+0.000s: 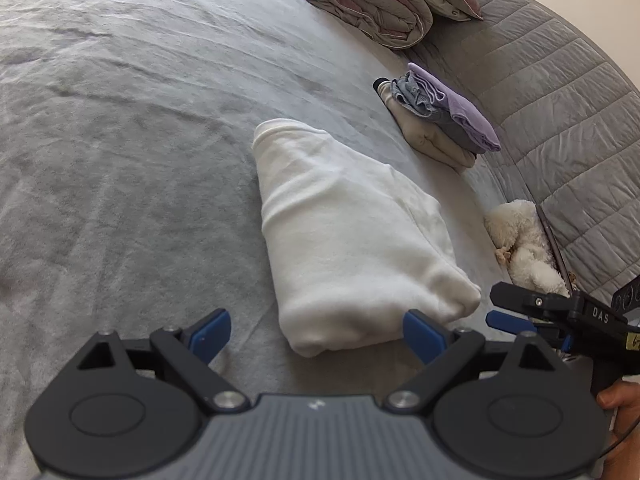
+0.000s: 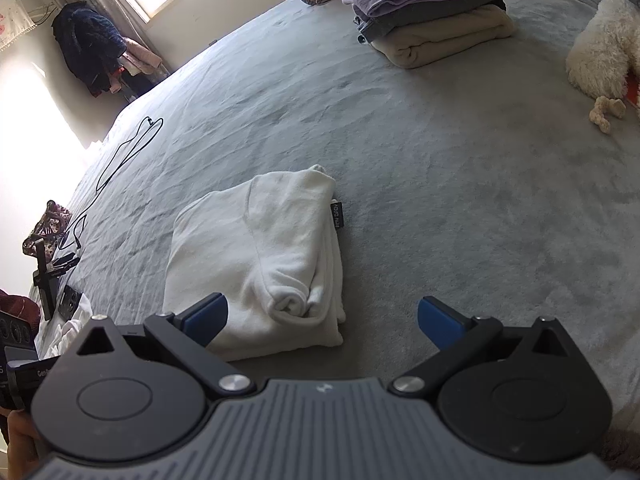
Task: Fold clothes
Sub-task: 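Open both grippers and withdraw from the folded shirt bundle, then grasp the folded white shirt bundle with both grippers and lift it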
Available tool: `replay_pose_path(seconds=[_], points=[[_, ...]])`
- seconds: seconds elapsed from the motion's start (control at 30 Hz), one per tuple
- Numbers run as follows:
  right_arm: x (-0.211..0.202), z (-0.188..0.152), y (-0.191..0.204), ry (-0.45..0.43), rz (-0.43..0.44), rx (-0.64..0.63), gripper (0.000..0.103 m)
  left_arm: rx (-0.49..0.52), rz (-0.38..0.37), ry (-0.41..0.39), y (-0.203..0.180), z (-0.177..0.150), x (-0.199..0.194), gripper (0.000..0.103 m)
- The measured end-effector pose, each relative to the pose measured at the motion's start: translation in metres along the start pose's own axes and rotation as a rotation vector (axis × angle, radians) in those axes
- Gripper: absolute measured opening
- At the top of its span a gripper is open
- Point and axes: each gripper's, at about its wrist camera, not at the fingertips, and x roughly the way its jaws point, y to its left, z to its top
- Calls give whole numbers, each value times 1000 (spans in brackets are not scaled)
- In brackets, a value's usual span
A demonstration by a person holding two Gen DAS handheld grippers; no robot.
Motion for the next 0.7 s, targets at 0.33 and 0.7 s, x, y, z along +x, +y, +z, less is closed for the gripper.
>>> replay_pose_path(seconds=[0.33, 0.7], points=[[12, 18, -23, 28, 144, 167, 103, -64, -11, 24, 6, 14, 14, 94], [46, 22, -51, 91, 284, 386, 91, -199, -102, 2, 16, 28, 35, 93]])
